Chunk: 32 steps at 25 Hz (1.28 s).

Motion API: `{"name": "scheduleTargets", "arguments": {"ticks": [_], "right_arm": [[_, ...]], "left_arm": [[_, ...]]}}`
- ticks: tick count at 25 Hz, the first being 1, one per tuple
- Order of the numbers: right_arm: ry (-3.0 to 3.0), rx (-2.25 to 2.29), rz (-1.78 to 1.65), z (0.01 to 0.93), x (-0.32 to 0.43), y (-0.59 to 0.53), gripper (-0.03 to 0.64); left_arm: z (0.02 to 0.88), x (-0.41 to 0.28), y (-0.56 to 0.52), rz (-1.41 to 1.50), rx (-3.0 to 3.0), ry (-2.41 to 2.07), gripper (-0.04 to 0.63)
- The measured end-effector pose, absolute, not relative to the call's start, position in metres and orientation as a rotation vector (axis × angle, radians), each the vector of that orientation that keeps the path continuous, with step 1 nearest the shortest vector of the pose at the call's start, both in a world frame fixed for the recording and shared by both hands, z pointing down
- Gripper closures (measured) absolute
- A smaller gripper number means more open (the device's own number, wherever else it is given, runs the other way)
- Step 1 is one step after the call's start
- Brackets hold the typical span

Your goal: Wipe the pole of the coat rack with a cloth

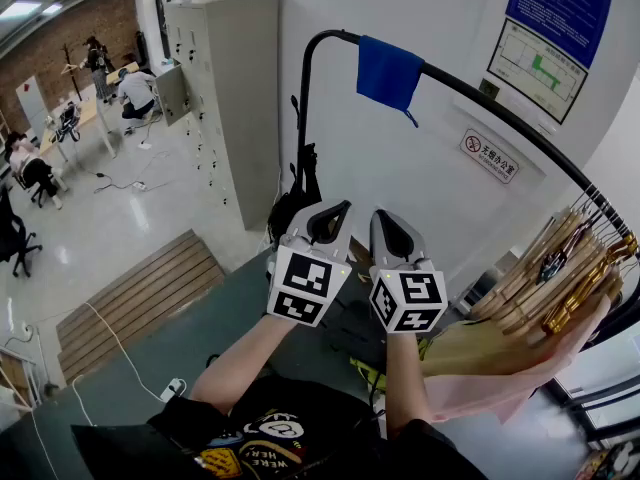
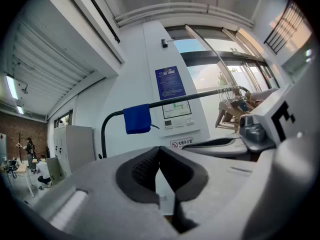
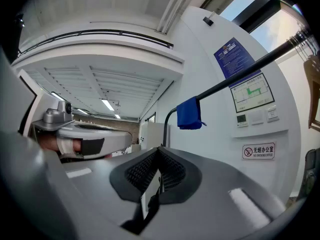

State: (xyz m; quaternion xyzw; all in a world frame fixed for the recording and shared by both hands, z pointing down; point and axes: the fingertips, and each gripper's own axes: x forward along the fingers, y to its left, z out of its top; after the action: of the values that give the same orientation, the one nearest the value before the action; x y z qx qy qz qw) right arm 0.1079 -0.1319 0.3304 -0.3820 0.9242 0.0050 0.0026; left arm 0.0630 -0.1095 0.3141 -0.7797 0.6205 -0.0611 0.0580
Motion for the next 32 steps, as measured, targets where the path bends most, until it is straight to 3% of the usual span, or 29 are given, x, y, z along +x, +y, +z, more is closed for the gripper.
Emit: {"name": "scheduleTargets", "arguments": {"ticks": [21, 32], "right_arm": [[2.931, -1.085, -0.002, 0.338, 0.084, -0.161, 0.615], [2.822, -1.188, 0.209, 0.216, 0.033, -0.293, 0.615]], "left_arm": [[0.331, 0.037, -0.125, -0.209, -2.364, 1.942, 0.592], [0.290, -0.036, -0.201, -0.282, -2.235, 1.924, 0.592]]}}
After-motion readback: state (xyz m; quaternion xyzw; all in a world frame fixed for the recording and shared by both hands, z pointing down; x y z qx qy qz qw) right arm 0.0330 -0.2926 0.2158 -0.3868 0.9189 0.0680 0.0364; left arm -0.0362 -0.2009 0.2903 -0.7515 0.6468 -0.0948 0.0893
